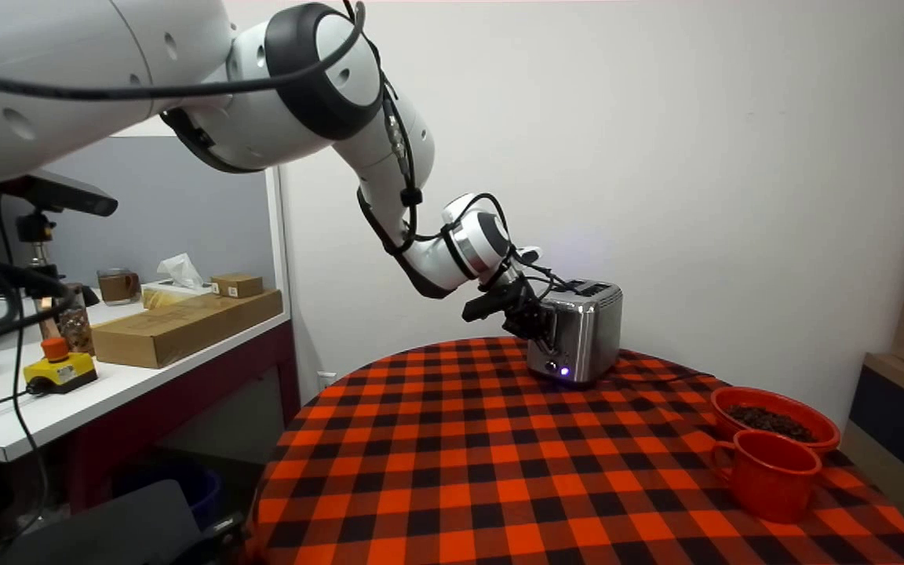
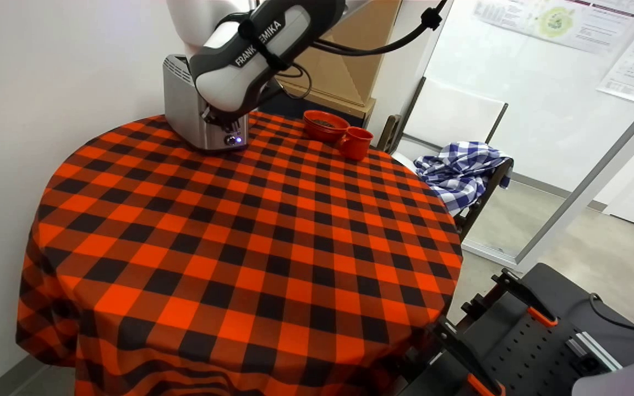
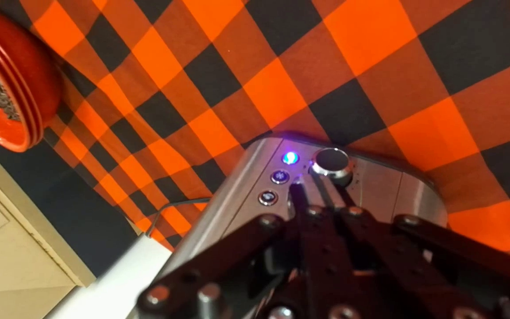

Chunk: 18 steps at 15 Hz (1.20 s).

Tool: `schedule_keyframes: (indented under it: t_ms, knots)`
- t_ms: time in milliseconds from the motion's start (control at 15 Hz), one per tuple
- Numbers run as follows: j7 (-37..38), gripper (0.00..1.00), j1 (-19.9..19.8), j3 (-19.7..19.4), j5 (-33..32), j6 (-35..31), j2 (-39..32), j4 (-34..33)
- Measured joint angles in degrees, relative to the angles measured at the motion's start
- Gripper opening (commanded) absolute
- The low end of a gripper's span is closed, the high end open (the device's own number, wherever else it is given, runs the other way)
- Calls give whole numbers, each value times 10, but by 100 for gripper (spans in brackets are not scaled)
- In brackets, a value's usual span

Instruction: Push the lever on the toaster down

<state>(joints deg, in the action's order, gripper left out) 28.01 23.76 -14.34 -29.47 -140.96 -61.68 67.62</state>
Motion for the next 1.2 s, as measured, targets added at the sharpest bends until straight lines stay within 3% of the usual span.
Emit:
schedule_keyframes:
  t_ms: [67,200,533,800,867,1200]
  knots:
    - [-1,28,0,0,0,5,-2,-4]
    - [-8,29,-2,4,8,15,-2,-9]
    - [-139,67,-41,70,71,64,28,1]
    - [-217,95,-66,90,80,165,112,59]
    - [-225,100,-70,90,79,194,138,81]
    - [-265,100,-90,102,75,291,273,217]
